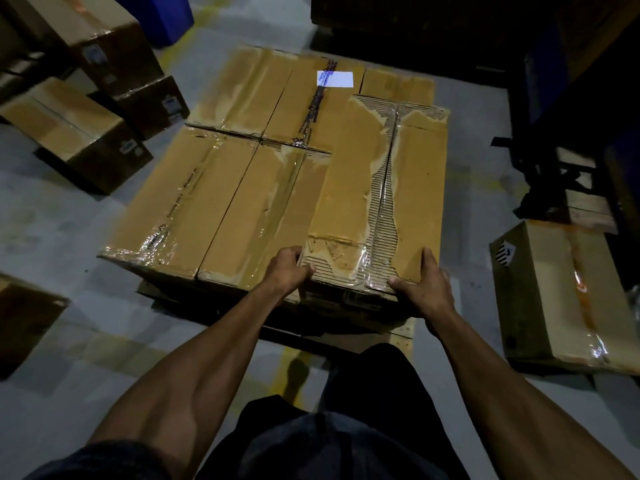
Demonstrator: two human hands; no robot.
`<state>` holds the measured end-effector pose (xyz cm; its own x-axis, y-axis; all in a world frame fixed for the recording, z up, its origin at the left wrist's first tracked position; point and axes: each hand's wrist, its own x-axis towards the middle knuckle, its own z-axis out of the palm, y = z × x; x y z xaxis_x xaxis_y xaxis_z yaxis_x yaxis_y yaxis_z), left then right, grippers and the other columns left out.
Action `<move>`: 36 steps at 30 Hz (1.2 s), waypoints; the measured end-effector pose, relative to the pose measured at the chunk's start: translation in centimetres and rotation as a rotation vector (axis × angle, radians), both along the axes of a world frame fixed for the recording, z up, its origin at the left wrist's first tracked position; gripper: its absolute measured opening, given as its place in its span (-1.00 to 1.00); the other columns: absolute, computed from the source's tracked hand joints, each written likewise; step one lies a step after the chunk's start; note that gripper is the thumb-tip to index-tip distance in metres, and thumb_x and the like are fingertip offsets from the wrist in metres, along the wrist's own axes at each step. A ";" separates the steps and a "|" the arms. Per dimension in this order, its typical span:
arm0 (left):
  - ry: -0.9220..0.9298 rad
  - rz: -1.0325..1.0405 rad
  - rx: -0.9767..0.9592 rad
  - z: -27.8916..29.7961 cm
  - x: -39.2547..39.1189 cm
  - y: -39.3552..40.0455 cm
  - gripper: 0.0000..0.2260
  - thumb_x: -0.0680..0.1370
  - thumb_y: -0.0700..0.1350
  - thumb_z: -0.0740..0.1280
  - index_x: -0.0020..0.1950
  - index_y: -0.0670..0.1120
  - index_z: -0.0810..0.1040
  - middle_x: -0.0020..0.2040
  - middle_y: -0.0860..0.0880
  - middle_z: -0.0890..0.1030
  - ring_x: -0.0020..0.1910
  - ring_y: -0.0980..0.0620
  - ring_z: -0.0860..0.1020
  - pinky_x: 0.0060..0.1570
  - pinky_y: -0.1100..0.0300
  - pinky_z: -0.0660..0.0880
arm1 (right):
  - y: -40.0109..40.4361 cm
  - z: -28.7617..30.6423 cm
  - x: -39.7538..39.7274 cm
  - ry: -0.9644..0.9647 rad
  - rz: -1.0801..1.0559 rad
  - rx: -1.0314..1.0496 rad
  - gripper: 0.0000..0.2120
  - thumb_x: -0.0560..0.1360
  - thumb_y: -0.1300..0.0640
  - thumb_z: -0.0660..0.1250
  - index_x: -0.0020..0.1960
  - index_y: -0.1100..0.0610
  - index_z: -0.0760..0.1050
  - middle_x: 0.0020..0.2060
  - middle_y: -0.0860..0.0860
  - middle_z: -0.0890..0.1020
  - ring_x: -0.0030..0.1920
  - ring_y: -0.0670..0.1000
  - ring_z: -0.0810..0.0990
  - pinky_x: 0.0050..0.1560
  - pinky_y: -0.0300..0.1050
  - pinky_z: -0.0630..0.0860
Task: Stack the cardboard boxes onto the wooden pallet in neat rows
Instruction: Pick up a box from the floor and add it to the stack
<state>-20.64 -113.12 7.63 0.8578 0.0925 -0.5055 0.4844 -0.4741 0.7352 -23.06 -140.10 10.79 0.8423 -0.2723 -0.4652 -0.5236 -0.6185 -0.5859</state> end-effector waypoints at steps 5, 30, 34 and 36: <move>-0.013 -0.006 0.034 -0.4 0.5 -0.3 -0.67 0.51 -0.22 0.44 0.27 -0.05 0.63 0.12 -0.05 0.70 0.14 -0.09 0.63 0.23 -0.06 0.55 | 0.3 -0.2 -0.2 0.019 -0.010 0.008 -0.10 0.37 -0.15 0.51 0.54 -0.13 0.06 0.36 0.12 0.31 0.31 0.26 0.39 0.30 0.28 0.43; 0.108 0.127 -0.096 -0.5 10.6 -3.2 -0.26 0.09 0.33 0.45 0.14 -0.06 0.60 -0.02 -0.06 0.71 0.00 -0.13 0.68 0.09 -0.08 0.62 | -0.5 -0.5 10.9 0.035 -0.281 0.009 -0.12 0.43 -0.18 0.43 0.53 0.15 0.06 0.37 0.23 0.40 0.28 0.30 0.45 0.25 0.13 0.45; 0.101 0.194 -0.184 -1.9 13.7 -3.9 -0.16 0.04 0.40 0.58 0.17 -0.05 0.61 0.01 -0.03 0.72 0.01 -0.09 0.69 0.09 -0.10 0.64 | -1.8 -0.8 14.4 0.017 -0.358 0.069 -0.23 0.41 -0.18 0.49 0.39 0.23 0.28 0.28 0.23 0.49 0.24 0.27 0.48 0.16 0.05 0.44; 0.090 0.226 -0.199 -2.1 14.3 -4.2 -0.11 0.01 0.42 0.60 0.20 -0.04 0.60 0.04 -0.01 0.72 0.03 -0.08 0.69 0.11 -0.10 0.63 | -1.9 -0.6 14.9 0.017 -0.370 0.061 -0.24 0.42 -0.17 0.49 0.39 0.24 0.29 0.29 0.24 0.49 0.26 0.27 0.47 0.14 0.03 0.42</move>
